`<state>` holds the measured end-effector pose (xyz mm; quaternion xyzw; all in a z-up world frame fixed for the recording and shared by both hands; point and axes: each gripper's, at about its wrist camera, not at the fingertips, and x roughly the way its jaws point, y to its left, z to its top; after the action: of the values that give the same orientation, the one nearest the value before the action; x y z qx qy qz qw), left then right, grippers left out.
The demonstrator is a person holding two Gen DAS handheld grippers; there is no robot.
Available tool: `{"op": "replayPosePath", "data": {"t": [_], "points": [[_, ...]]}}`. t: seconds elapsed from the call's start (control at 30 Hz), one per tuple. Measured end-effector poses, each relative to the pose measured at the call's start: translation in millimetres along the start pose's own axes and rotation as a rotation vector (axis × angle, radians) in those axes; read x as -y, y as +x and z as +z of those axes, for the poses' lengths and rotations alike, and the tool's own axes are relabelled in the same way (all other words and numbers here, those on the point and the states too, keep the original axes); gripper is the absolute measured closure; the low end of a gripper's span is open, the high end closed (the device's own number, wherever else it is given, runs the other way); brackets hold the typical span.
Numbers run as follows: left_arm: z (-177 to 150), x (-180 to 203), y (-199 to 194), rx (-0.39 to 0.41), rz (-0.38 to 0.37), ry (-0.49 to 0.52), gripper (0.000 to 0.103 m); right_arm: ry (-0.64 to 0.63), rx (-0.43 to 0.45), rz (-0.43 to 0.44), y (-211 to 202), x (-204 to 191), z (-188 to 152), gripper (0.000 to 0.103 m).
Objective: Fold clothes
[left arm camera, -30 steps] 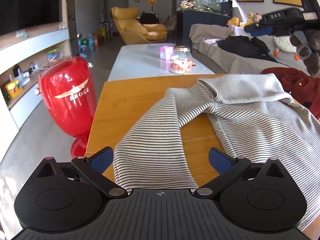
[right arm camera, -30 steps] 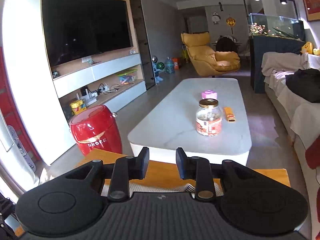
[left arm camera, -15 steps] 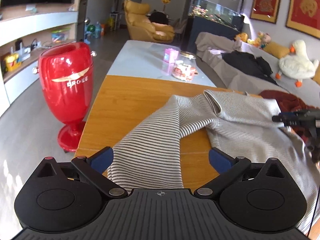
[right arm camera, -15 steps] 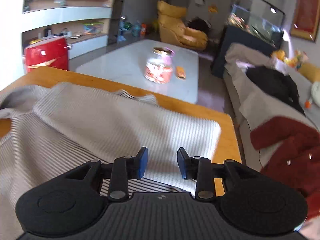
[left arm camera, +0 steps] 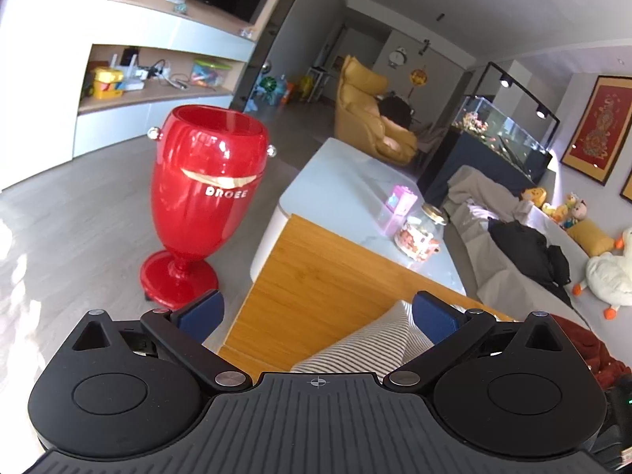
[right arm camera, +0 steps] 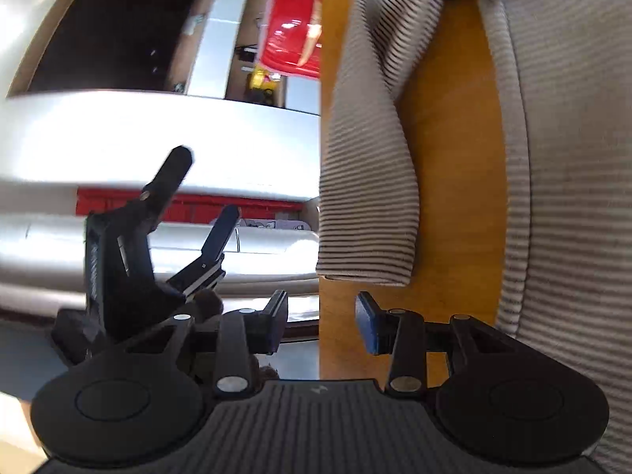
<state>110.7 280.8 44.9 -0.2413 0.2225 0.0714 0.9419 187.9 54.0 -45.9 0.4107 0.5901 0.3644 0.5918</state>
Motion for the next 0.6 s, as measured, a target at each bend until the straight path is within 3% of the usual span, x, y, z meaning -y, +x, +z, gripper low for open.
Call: {"op": "replayPosePath", "data": {"t": [0.07,0.13,0.17,0.27,0.3,0.43,0.6], "points": [[0,-4,-2,0.0,-0.003,-0.01,0.0,0.06,0.047,-0.003,10,6,3,0.064],[0,-7,-3,-0.003,-0.006,-0.018,0.0,0.001,0.124,-0.028,12,0,11,0.066],[-1,-8,-2,-0.005,-0.009,-0.019,0.0,-0.046,0.163,-0.046,13,-5,15,0.068],[-3,-10,-1,-0.013,-0.018,-0.023,0.0,-0.319,0.286,-0.142,3,-35,25,0.094],[-3,-9,0,-0.015,-0.022,-0.024,0.0,-0.417,0.328,-0.173,-4,-46,28,0.097],[-7,0,7,-0.032,-0.046,-0.02,0.0,-0.673,0.528,-0.25,-71,-96,49,0.099],[-17,23,23,-0.074,-0.096,0.014,0.0,-0.851,0.802,-0.425,-173,-132,80,0.099]]}}
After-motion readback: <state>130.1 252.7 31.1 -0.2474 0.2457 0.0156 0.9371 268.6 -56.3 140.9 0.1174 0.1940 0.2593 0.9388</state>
